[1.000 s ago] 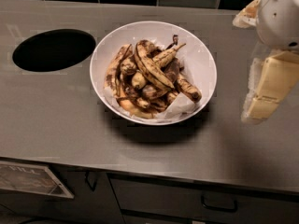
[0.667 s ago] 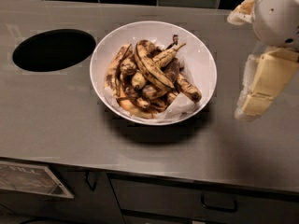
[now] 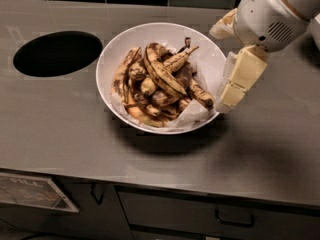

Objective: Pick banana from white bowl

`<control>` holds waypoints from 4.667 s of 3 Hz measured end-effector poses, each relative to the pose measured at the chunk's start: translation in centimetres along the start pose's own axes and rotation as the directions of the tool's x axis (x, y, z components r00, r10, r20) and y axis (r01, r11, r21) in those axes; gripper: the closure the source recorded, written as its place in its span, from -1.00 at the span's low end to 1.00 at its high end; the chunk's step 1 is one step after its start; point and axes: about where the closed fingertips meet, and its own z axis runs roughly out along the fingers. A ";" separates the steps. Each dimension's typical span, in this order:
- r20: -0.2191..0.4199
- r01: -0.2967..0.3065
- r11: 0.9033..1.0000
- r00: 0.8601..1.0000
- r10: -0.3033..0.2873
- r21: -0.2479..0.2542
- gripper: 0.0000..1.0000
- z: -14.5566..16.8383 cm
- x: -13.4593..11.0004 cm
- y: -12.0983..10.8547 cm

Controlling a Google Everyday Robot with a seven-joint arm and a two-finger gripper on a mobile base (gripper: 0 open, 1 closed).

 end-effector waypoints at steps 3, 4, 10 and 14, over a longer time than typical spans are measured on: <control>0.018 0.035 0.999 0.999 -0.035 -0.030 -1.00 3.4 -4.4 -0.1; 0.017 0.035 0.999 0.999 -0.035 -0.030 -1.00 3.4 -4.4 -0.1; -0.019 -0.032 0.997 0.999 0.031 -0.068 -1.00 7.6 -6.1 0.1; -0.075 -0.116 0.993 0.991 0.113 -0.031 -0.64 7.4 -4.3 0.0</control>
Offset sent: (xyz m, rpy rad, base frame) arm 0.0089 0.0318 0.0007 0.0010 0.0038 -0.0061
